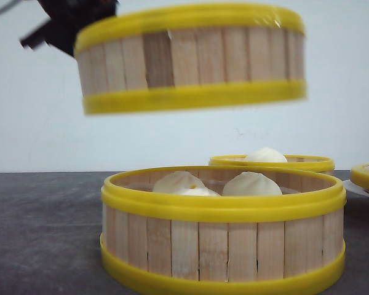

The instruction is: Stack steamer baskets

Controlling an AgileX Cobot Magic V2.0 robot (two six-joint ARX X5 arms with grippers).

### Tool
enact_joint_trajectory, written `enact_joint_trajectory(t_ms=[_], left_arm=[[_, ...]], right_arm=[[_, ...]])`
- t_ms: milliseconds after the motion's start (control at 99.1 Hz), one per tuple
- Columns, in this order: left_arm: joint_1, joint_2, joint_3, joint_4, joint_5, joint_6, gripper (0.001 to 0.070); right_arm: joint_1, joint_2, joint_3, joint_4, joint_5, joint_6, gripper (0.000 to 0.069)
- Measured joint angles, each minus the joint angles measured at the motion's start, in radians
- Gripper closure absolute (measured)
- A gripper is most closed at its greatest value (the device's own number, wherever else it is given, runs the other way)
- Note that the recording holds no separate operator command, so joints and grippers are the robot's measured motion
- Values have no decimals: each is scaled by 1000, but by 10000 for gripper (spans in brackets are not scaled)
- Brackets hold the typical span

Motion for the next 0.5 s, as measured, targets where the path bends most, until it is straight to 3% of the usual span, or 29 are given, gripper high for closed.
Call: enact_joint_trajectory(t_ms=[121, 504], left_arm=[[-42, 52, -1, 1, -38, 0, 682], [-76, 149, -2, 40, -51, -24, 682]], right_arm=[[0, 0, 0, -21, 0, 0, 306], [0, 0, 0, -60, 0, 0, 306]])
